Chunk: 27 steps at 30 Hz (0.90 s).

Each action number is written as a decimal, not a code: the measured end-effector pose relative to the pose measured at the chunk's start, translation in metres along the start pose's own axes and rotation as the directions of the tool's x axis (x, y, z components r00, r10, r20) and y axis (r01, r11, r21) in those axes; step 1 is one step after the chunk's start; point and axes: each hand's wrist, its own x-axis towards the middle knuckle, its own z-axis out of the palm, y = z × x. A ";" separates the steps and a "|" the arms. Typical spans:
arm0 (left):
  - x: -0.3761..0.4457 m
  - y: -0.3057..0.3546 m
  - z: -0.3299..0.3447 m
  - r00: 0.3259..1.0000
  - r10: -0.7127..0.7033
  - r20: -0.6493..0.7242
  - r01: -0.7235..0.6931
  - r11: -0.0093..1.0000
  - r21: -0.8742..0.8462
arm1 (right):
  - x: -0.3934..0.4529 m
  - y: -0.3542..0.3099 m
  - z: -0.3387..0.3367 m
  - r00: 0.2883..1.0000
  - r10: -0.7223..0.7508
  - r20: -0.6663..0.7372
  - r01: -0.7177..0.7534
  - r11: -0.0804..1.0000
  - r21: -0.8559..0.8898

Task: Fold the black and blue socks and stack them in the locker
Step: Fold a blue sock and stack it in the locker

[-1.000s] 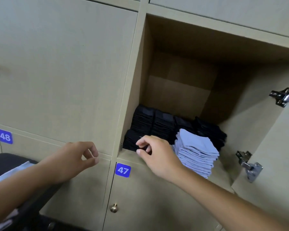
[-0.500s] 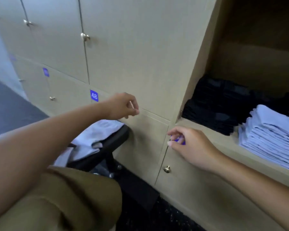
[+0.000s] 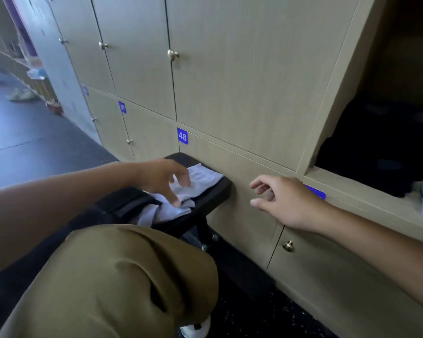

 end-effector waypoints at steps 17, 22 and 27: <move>0.002 0.015 -0.017 0.833 0.133 -0.538 -0.163 0.987 -0.008 | -0.003 0.005 -0.010 0.993 0.047 -0.109 -0.025 0.981 0.194; -0.004 0.039 -0.042 0.787 0.121 -0.605 -0.223 0.970 -0.096 | -0.005 -0.004 -0.018 0.978 0.059 -0.200 0.007 0.949 0.314; -0.006 0.067 -0.052 0.792 0.176 -0.584 -0.352 0.914 -0.202 | -0.010 -0.011 -0.024 0.976 0.042 -0.213 0.044 0.922 0.385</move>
